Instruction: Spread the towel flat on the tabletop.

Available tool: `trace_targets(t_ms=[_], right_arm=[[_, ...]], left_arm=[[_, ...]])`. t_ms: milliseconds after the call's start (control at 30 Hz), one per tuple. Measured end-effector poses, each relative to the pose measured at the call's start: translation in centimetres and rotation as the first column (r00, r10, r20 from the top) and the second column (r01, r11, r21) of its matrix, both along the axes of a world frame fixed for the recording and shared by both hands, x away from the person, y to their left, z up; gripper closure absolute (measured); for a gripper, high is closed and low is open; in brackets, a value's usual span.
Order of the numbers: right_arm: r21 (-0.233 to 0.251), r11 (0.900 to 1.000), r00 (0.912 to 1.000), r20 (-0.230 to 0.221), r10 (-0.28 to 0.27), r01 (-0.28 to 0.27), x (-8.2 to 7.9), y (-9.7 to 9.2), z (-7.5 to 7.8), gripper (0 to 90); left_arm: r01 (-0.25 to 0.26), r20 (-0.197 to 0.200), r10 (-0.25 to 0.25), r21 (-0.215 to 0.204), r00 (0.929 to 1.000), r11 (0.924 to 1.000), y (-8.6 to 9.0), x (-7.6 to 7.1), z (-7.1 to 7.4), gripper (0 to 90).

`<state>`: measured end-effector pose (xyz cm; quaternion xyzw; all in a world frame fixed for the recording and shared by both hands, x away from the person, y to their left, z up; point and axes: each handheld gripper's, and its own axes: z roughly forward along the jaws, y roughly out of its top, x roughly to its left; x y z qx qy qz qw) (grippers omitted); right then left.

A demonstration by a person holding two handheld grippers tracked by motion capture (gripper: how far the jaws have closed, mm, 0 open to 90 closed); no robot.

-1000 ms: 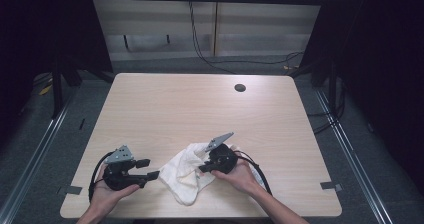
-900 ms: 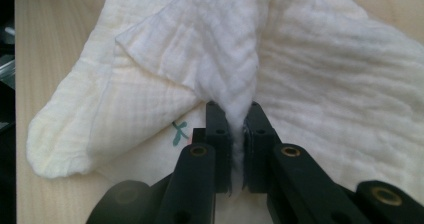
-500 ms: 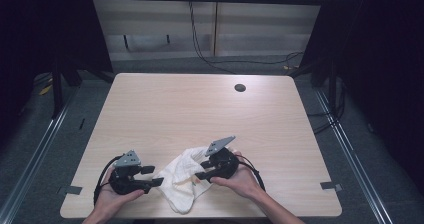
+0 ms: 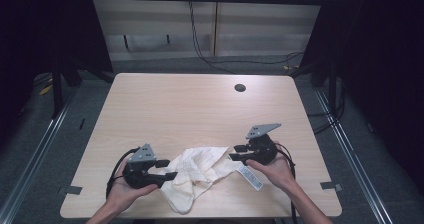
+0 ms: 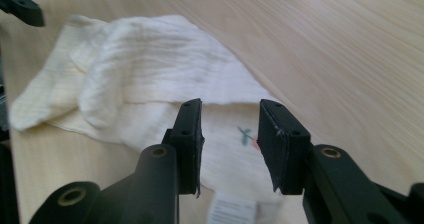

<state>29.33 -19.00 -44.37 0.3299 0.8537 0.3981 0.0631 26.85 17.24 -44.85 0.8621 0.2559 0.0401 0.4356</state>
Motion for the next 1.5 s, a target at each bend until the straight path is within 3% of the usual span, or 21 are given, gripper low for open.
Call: trace_targets(t_ms=[133, 267, 300, 433, 533, 600, 633, 833, 900, 933, 1033, 1233, 1367, 1400, 1433, 1500], right_arm=[[-0.027, 0.9986, 0.9989, -0.016, -0.045, 0.045, 0.5, -1.4, -1.3, 65.5], [-0.030, 0.9982, 0.9980, -0.034, -0.053, 0.052, 0.4, -2.0, -3.2, 65.5], [-0.050, 0.9968, 0.9974, -0.032, -0.064, 0.063, 0.4, -2.0, -3.7, 64.5], [-0.062, 0.9959, 0.9971, -0.035, -0.068, 0.065, 0.9, -1.8, -4.3, 62.3], [-0.093, 0.9940, 0.9977, -0.029, -0.061, 0.058, 1.0, -1.5, -4.9, 61.0], [-0.112, 0.9923, 0.9977, -0.036, -0.057, 0.053, 0.9, -1.3, -5.0, 59.2], [-0.140, 0.9882, 0.9977, -0.019, -0.065, 0.062, 0.8, -1.3, -5.0, 60.5], [-0.137, 0.9882, 0.9975, -0.008, -0.070, 0.068, 0.5, -1.3, -5.1, 77.1], [-0.121, 0.9910, 0.9983, -0.008, -0.058, 0.057, 0.5, -1.4, -5.2, 81.6], [-0.121, 0.9908, 0.9979, -0.011, -0.063, 0.061, 0.5, -1.5, -5.2, 83.4], [-0.116, 0.9912, 0.9976, -0.021, -0.066, 0.063, 0.4, -1.5, -5.2, 86.0], [-0.111, 0.9915, 0.9972, -0.027, -0.070, 0.066, 0.5, -1.5, -5.2, 86.9], [-0.103, 0.9922, 0.9969, -0.031, -0.073, 0.069, 0.6, -1.5, -5.3, 86.9], [-0.103, 0.9922, 0.9969, -0.030, -0.073, 0.070, 0.6, -1.5, -5.3, 86.9], [-0.103, 0.9922, 0.9969, -0.030, -0.074, 0.070, 0.6, -1.5, -5.3, 86.9], [-0.103, 0.9922, 0.9968, -0.031, -0.074, 0.070, 0.6, -1.5, -5.3, 86.9]], left_arm=[[0.035, 0.007, -0.035, -0.015, 0.9994, 0.9993, -2.8, 1.1, 0.8, 50.7], [0.097, 0.007, -0.096, -0.012, 0.9953, 0.9953, -5.6, 1.9, 0.5, 56.4], [0.105, 0.010, -0.104, -0.015, 0.9945, 0.9944, -5.9, 1.9, 0.5, 58.2], [0.158, -0.010, -0.158, -0.041, 0.9874, 0.9866, -7.3, 2.0, 0.1, 54.3], [0.193, -0.025, -0.193, 0.007, 0.9809, 0.9811, -8.2, 1.6, -1.0, 49.0], [0.214, -0.015, -0.213, 0.046, 0.9768, 0.9758, -8.7, 1.2, -1.5, 46.3], [0.229, -0.009, -0.229, 0.069, 0.9734, 0.9710, -8.9, 1.1, -1.5, 45.9], [0.312, -0.015, -0.313, 0.140, 0.9497, 0.9398, -10.2, 0.3, -2.1, 47.2], [0.327, -0.020, -0.328, 0.161, 0.9444, 0.9313, -10.4, 0.1, -2.5, 46.6], [0.320, -0.009, -0.325, 0.188, 0.9458, 0.9284, -10.4, -0.1, -2.5, 45.4], [0.328, 0.006, -0.335, 0.189, 0.9421, 0.9255, -9.9, -0.4, -2.6, 42.8], [0.305, 0.024, -0.318, 0.226, 0.9477, 0.9251, -8.3, -0.4, -3.0, 47.5], [0.312, 0.004, -0.322, 0.239, 0.9468, 0.9197, -7.5, -0.3, -3.4, 47.4], [0.315, 0.000, -0.327, 0.263, 0.9451, 0.9119, -7.4, -0.3, -3.4, 47.2], [0.305, 0.006, -0.317, 0.254, 0.9484, 0.9178, -7.3, -0.4, -3.5, 47.6], [0.307, 0.007, -0.321, 0.275, 0.9470, 0.9112, -7.1, -0.5, -3.6, 51.0]])
